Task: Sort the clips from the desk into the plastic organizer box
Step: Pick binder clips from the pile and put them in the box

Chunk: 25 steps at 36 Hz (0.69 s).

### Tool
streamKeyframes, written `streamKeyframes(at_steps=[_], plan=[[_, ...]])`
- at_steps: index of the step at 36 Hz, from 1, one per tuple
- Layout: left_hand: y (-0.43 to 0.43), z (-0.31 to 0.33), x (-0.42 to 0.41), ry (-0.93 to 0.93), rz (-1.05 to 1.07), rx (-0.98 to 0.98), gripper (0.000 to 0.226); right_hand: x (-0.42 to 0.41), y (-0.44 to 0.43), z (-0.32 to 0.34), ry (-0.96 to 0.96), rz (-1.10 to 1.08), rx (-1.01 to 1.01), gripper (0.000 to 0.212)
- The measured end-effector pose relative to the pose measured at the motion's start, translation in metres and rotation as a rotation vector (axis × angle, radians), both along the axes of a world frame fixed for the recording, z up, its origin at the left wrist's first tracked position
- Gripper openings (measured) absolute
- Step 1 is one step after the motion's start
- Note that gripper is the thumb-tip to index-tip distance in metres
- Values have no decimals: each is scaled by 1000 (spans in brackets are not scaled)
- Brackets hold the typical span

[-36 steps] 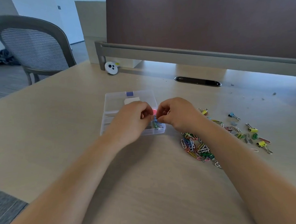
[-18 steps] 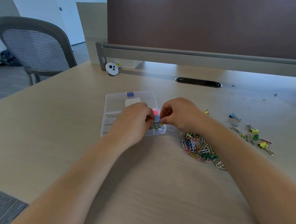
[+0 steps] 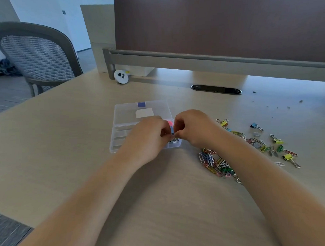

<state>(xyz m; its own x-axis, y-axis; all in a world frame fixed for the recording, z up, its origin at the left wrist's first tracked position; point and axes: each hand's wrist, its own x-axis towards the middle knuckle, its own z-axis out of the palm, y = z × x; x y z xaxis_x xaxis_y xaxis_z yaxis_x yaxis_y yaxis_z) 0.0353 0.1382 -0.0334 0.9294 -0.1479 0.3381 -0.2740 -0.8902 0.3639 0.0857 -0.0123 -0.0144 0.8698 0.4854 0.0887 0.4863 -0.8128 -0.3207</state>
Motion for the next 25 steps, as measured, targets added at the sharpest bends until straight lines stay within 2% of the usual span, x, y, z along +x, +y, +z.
streamKeyframes(at_steps=[8,13,25], plan=[[-3,2,-2,24,15,-1,23,-1,-1,2,13,15,-7,13],[-5,4,-2,30,36,47,25,-1,0,-2,1,2,0,28],[-3,0,-3,-44,2,48,11,1,-5,1,89,3,65,12]])
